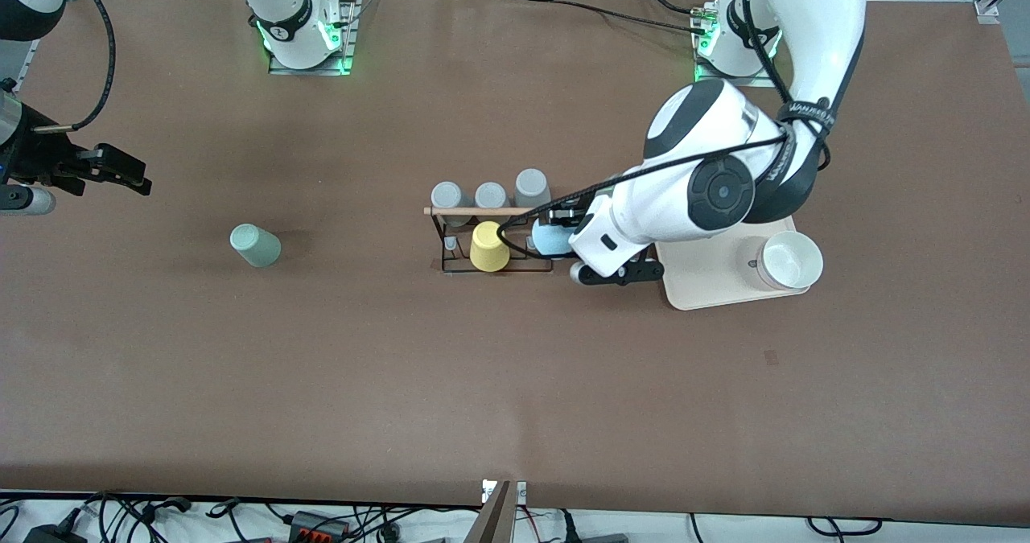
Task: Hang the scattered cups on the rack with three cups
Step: 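Carry the light blue cup to the rack beside the yellow cup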
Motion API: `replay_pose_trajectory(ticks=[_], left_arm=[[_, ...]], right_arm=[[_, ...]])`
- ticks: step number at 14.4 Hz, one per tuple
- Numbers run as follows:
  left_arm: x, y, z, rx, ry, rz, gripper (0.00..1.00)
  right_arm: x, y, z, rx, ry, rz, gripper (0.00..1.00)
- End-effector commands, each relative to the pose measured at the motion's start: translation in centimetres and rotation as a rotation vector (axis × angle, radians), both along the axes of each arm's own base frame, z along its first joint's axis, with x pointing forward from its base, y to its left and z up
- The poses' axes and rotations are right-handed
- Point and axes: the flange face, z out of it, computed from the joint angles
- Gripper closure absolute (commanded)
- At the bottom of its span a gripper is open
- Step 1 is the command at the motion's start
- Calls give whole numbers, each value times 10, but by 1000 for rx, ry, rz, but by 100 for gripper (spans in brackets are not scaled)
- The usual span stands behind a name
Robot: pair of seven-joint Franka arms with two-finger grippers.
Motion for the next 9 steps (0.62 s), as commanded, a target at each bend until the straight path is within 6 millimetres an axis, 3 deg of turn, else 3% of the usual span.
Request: replay_pose_trajectory(ticks=[1, 9], left_arm=[[-6, -30, -10, 42, -56, -36, 88], [-26, -67, -60, 151, -94, -136, 87]], right_arm=[[-3, -2, 3, -14, -11, 11, 0], [-3, -4, 1, -13, -8, 7, 0]])
